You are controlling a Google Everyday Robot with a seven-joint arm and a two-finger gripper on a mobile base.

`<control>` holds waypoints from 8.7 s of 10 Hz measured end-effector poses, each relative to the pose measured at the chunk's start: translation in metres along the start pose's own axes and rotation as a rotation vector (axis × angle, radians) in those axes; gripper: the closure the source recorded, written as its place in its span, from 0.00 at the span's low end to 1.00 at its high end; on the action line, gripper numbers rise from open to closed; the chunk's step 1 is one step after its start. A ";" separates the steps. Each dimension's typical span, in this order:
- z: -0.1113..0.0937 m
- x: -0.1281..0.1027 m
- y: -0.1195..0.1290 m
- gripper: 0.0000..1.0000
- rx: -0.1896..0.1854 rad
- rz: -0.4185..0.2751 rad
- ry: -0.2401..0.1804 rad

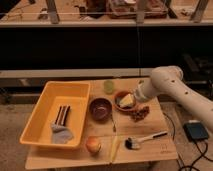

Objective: Place fork in purple bowl

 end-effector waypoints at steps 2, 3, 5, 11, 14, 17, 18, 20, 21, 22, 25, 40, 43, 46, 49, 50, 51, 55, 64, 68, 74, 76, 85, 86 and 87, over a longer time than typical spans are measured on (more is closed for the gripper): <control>0.000 0.000 0.000 0.34 0.000 0.000 0.000; 0.000 0.000 0.000 0.34 0.000 0.000 0.000; 0.000 0.000 0.000 0.34 0.000 0.000 0.000; 0.000 0.000 0.000 0.34 0.000 0.000 0.000; -0.001 0.000 0.000 0.34 -0.001 -0.001 0.001; -0.004 0.001 0.000 0.34 -0.029 -0.012 0.008; -0.007 0.000 -0.002 0.34 -0.082 -0.038 0.012; -0.001 -0.008 -0.016 0.34 -0.288 -0.128 0.025; 0.003 -0.012 -0.019 0.34 -0.367 -0.157 0.036; 0.005 -0.014 -0.022 0.34 -0.438 -0.185 0.055; 0.005 -0.017 -0.025 0.34 -0.519 -0.223 0.087; 0.087 -0.032 -0.038 0.34 -0.226 -0.265 -0.150; 0.098 -0.039 -0.041 0.34 -0.217 -0.257 -0.178; 0.111 -0.048 -0.042 0.34 -0.217 -0.254 -0.214; 0.121 -0.053 -0.040 0.34 -0.224 -0.240 -0.233; 0.126 -0.055 -0.040 0.34 -0.226 -0.235 -0.233; 0.129 -0.056 -0.040 0.34 -0.226 -0.235 -0.231; 0.142 -0.054 -0.040 0.34 -0.240 -0.241 -0.210; 0.176 -0.031 -0.032 0.34 -0.288 -0.285 -0.200; 0.185 -0.028 -0.026 0.54 -0.297 -0.292 -0.208; 0.194 -0.029 -0.017 0.66 -0.301 -0.279 -0.233; 0.193 -0.029 -0.017 0.63 -0.302 -0.279 -0.234; 0.193 -0.032 -0.014 0.20 -0.324 -0.262 -0.244; 0.195 -0.032 -0.015 0.20 -0.322 -0.262 -0.246; 0.198 -0.032 -0.016 0.23 -0.319 -0.263 -0.248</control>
